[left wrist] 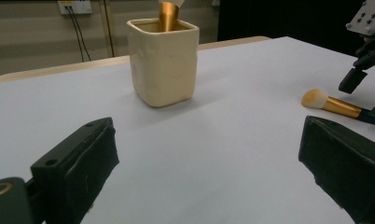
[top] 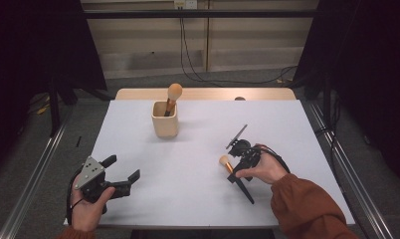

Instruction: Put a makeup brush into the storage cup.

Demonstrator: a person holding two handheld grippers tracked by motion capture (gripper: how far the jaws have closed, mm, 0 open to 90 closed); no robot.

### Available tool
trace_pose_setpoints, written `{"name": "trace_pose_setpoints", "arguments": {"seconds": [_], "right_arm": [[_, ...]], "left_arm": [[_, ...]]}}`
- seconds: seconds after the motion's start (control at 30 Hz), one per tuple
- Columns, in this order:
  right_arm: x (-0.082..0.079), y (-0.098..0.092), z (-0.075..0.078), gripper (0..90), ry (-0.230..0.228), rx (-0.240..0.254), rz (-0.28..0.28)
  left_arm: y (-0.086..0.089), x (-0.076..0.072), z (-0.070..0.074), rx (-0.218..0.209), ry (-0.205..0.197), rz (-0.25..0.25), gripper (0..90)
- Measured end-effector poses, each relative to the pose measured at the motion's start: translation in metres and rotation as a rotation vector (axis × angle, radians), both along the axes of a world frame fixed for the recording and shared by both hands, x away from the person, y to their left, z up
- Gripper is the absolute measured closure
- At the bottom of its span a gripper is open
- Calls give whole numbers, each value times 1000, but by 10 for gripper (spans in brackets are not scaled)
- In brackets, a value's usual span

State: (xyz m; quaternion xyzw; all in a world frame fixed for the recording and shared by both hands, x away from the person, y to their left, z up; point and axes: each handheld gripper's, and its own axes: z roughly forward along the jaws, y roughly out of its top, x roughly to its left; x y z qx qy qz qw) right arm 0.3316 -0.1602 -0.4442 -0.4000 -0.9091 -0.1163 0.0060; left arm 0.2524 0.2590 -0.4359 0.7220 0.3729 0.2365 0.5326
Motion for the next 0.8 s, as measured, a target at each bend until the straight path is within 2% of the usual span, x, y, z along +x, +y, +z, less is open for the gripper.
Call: {"name": "trace_pose_setpoints", "arguments": {"seconds": [0.1,0.23,0.37,0.47,0.53,0.67,0.8], "right_arm": [[0,2,-3,160,12,-10,8],[0,5,-7,200,4,-22,23],[0,9,-8,254,15,-30,17],[-1,11,-9,268,7,-45,9],[-1,11,-9,292,-8,-56,31],[-3,14,-9,321,-26,-86,32],[-4,16,-8,375,-22,-92,34]], "left_arm": [[0,0,0,7,-2,-3,42],[0,0,0,5,-2,-2,42],[0,0,0,7,-2,-3,42],[0,0,0,8,-1,-5,42],[0,0,-1,11,-1,-5,42],[0,0,-1,11,-2,-2,42],[-1,0,-1,11,1,-7,42]]}}
